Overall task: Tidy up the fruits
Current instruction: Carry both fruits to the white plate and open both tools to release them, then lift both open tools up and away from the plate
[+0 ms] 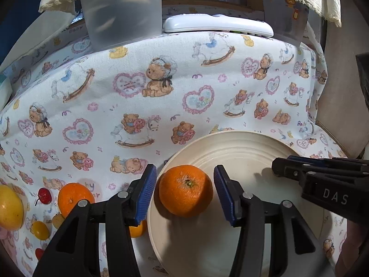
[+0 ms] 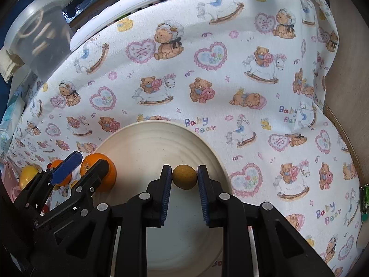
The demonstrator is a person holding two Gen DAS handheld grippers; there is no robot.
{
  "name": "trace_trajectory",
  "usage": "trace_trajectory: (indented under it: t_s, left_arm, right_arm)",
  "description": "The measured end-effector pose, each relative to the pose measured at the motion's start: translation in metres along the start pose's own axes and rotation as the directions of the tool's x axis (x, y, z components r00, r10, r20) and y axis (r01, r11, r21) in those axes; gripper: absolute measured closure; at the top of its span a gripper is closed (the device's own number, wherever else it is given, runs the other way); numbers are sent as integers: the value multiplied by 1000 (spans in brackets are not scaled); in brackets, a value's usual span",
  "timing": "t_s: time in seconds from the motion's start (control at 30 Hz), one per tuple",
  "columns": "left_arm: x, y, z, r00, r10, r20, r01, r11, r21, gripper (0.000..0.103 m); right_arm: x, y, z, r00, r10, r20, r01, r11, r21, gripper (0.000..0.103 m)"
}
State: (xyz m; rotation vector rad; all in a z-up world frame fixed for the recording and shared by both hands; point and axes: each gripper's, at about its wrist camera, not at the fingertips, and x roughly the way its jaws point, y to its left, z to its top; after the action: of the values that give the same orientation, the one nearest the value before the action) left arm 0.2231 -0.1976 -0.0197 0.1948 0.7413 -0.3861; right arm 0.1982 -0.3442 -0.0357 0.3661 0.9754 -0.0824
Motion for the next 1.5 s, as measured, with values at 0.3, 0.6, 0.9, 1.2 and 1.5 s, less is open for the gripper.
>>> trace_trajectory:
  t_s: [0.3, 0.6, 0.9, 1.2, 1.5]
  left_arm:
    - [-11, 9, -1, 999, 5, 45, -4, 1000, -20, 24]
    - [-36, 18, 10, 995, 29, 99, -24, 999, -49, 23]
    - [-88, 32, 22, 982, 70, 178, -59, 996, -64, 23]
    - [-180, 60, 26, 935, 94, 343, -71, 994, -77, 18]
    - [-219, 105, -21, 888, 168, 429, -118, 983, -141, 5]
  right_arm:
    - [-7, -3, 3, 999, 28, 38, -28, 1000, 7, 67]
    - [-33, -5, 4, 991, 40, 132, -42, 999, 13, 50]
    - [-82, 11, 1, 964, 104, 246, -97, 994, -41, 41]
    - [-108, 36, -13, 934, 120, 337, -78, 988, -135, 32]
    - [-107, 45, -21, 930, 125, 346, -73, 984, -161, 27]
